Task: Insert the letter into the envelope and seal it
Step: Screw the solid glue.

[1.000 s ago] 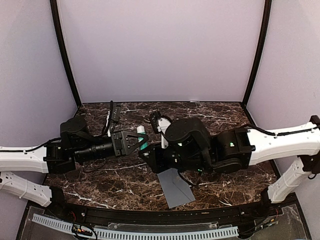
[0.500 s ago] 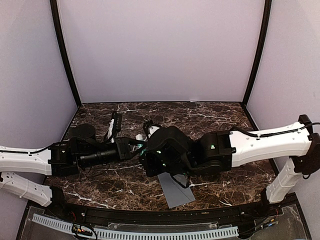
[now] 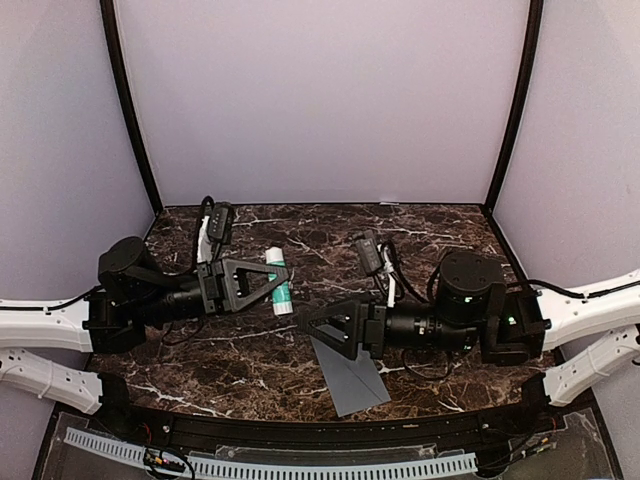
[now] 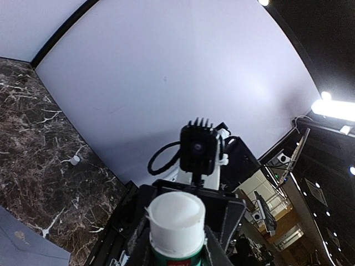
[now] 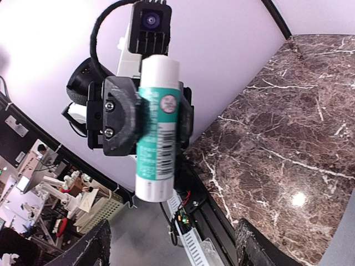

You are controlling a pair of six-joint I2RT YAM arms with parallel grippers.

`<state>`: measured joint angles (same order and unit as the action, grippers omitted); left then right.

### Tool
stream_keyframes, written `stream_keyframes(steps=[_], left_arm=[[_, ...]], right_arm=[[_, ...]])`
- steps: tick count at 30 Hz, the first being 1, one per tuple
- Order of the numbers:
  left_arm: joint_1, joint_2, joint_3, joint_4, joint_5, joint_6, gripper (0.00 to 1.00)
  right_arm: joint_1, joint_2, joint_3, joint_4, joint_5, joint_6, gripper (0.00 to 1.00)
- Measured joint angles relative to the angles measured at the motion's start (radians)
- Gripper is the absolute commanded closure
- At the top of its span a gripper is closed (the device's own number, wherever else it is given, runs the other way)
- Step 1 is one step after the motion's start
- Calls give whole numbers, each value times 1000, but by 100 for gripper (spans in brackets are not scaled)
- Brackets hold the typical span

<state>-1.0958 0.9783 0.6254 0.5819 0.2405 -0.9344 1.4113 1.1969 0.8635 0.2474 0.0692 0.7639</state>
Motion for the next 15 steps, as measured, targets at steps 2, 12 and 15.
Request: stream_keyframes(steps=[2,12,15], left_arm=[[0,10,0,49,39,1,100],[0,64,-1,247,166,-10,100],[0,67,-1,268,174,-13,100]], right_arm=[[-5,3,-32,61,-31,13,26],[-5,50,-61,360,-145,52,43],[-5,66,-61,399,-158,58,47]])
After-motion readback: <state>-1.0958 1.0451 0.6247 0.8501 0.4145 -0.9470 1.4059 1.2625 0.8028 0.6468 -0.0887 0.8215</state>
